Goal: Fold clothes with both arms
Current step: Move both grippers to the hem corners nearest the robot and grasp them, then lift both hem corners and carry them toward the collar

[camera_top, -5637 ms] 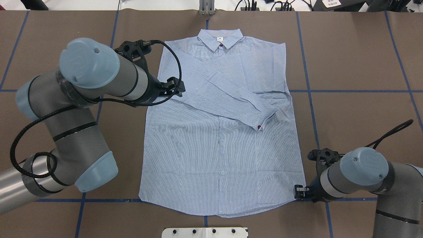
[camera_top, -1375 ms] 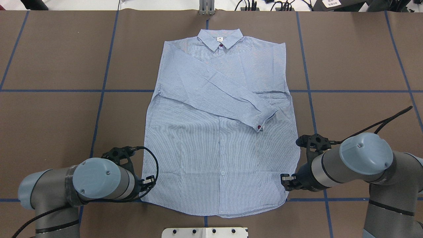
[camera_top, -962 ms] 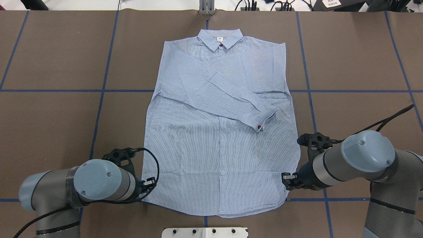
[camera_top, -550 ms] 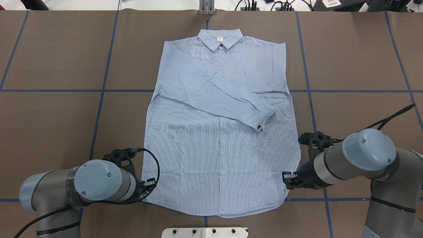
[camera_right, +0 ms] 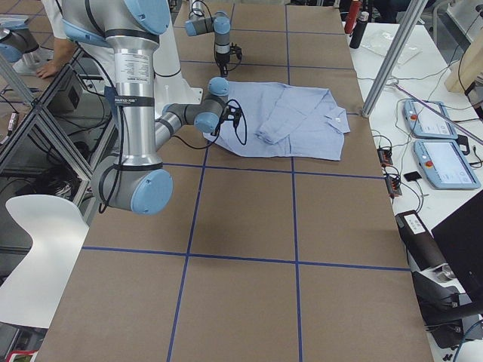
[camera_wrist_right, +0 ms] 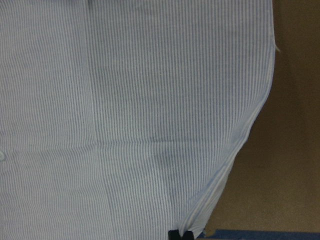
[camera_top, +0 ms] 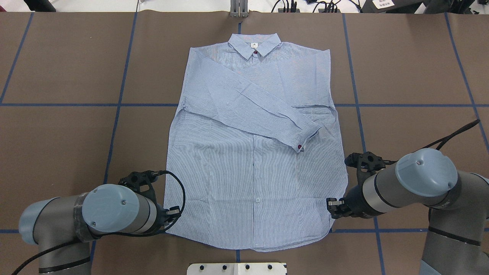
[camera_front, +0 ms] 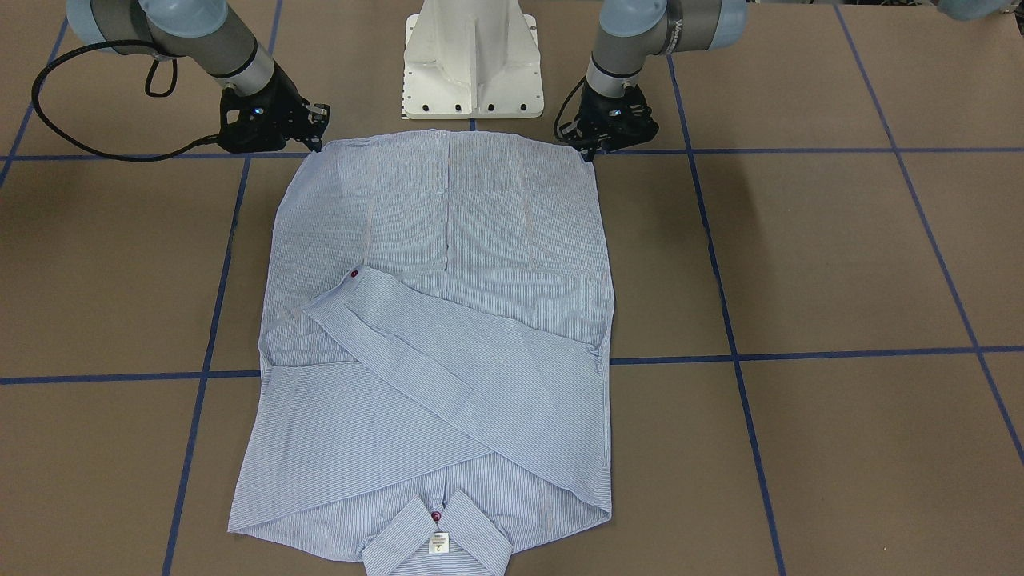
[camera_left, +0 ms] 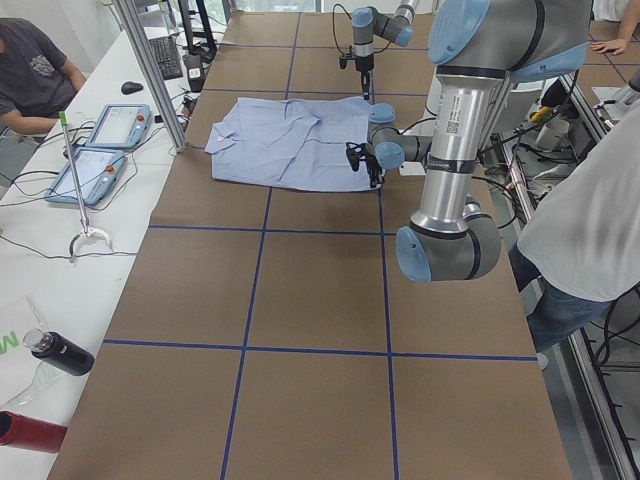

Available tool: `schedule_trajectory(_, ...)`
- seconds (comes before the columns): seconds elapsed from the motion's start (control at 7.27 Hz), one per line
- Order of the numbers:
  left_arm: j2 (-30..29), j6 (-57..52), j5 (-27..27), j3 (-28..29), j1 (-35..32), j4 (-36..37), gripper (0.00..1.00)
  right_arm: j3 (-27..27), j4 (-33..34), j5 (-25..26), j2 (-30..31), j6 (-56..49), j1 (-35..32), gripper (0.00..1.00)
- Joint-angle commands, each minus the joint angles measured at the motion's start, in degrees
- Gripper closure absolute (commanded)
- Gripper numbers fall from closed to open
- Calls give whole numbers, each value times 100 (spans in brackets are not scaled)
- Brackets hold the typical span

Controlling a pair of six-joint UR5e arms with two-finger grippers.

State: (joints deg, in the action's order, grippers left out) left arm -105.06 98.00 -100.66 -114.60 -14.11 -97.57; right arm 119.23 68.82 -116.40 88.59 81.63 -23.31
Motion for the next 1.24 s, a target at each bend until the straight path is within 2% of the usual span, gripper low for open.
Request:
schedule_trajectory(0.0,21,8,-7,-211,-22,184,100,12,-9,-206,0,-7,-120,100)
schedule_trajectory(0.14,12,0,-33,-525,-13,577,100,73,-35,-495,17,-24,-295,100)
schedule_trajectory(0.27,12,0,-50,-859,-13,964,100,178,-44,-1072,44,-51,-627,100)
schedule_trajectory(0.41,-5,0,-59,-1106,-13,1272,100,345,-44,-1495,79,-51,-691,100)
schedule_trajectory(0.69,-40,0,-452,-1721,222,2010,100,565,-35,-2400,201,-16,-692,100)
schedule_trajectory(0.82,-41,0,-472,-1994,485,2283,100,679,-35,-2657,307,-16,-631,100)
schedule_trajectory(1.1,-32,0,-464,-2364,838,2663,100,978,-35,-2774,544,-16,-508,100)
